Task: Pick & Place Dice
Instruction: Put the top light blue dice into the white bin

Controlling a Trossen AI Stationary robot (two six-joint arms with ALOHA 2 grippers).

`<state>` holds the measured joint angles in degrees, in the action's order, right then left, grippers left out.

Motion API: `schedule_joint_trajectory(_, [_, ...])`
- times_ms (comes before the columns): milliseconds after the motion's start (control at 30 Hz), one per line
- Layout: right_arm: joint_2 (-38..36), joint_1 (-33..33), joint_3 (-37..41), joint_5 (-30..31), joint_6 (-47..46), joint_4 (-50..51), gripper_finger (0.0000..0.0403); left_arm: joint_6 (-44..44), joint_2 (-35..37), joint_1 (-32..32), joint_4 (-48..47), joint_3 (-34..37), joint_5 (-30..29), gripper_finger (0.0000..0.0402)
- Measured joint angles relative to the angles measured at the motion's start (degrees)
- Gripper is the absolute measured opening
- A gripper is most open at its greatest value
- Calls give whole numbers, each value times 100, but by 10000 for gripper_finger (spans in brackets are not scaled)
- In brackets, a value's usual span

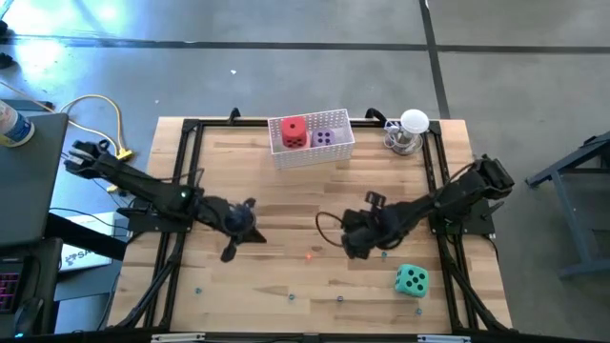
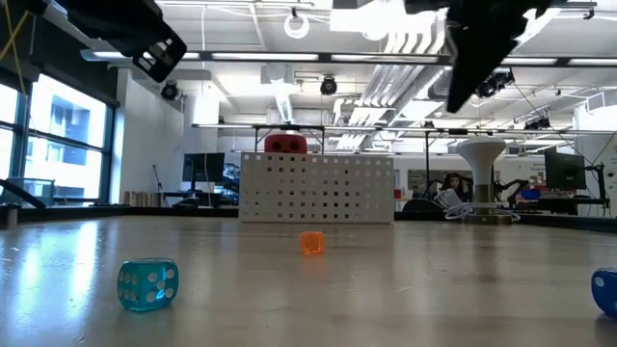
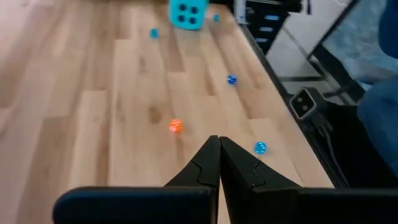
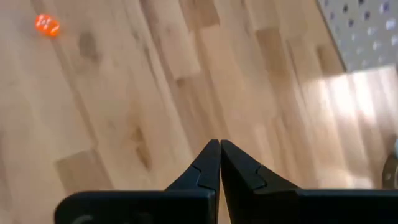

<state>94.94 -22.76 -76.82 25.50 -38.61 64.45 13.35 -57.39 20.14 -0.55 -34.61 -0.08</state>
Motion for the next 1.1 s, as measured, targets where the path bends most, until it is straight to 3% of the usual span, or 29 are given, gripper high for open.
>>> schedule_joint_trajectory(367, [7,-1129,0,1,-1427,156,7,-146,-1014,92,561,13,-2,1])
schedule_joint_trajectory(633, [9,-1600,0,-229,-3368,497,14,27,-1266,90,810,13,0,1])
schedule_joint_trajectory(833, [9,-1704,0,-586,-4193,597,64,73,-1263,105,845,13,0,1])
schedule_joint_trajectory(1100, [150,-1716,4,-1456,-4584,569,138,21,-1263,308,841,13,2,1])
